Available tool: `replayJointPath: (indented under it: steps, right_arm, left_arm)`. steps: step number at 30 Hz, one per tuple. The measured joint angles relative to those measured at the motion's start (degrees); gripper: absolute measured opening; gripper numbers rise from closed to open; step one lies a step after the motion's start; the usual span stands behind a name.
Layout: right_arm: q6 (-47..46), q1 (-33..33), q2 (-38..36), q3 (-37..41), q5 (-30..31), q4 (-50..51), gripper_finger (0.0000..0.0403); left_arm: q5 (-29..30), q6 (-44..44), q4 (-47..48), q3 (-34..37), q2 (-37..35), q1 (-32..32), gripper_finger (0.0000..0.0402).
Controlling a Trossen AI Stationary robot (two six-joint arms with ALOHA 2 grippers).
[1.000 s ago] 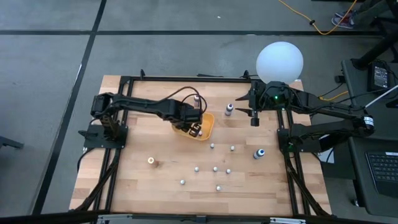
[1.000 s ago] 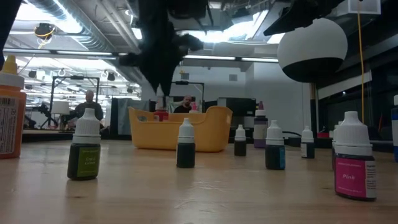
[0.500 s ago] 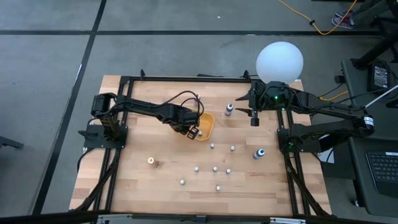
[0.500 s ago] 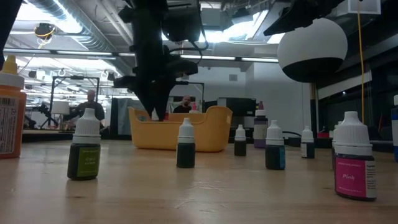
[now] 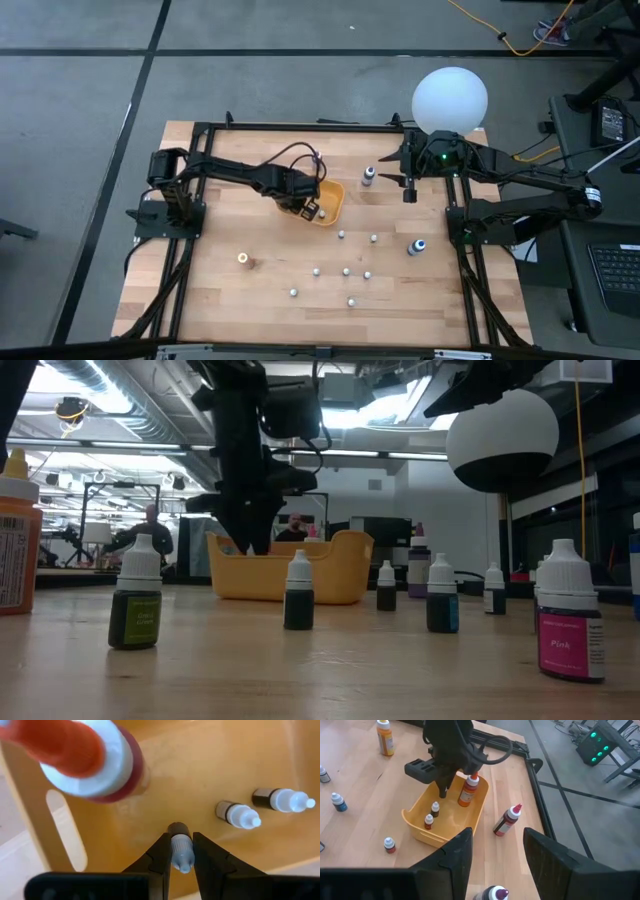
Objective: Pick & Place food coloring
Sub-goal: Put the bottom small red food coloring bottle into the yellow bin
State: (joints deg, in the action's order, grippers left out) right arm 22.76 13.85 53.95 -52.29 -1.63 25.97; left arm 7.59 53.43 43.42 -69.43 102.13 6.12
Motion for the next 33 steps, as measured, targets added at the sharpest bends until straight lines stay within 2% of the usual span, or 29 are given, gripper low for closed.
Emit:
replayJointPath:
  steps: [14, 29, 33]
  right_arm:
    - [0.0, 0.0, 0.0, 0.0, 0.0, 0.0, 0.0177]
    - [0.0, 0.0, 0.0, 0.0, 0.0, 0.0, 0.0177]
    - [0.0, 0.0, 0.0, 0.0, 0.0, 0.0, 0.0177]
  left_arm:
    - [-0.8, -3.1, 0.1, 0.1, 0.0, 0.8, 0.0058]
    - [-2.4, -4.8, -0.4, 0.0, 3.3, 0.6, 0.0059]
    - [-2.6, -4.8, -0.3, 0.0, 3.3, 0.6, 0.0068]
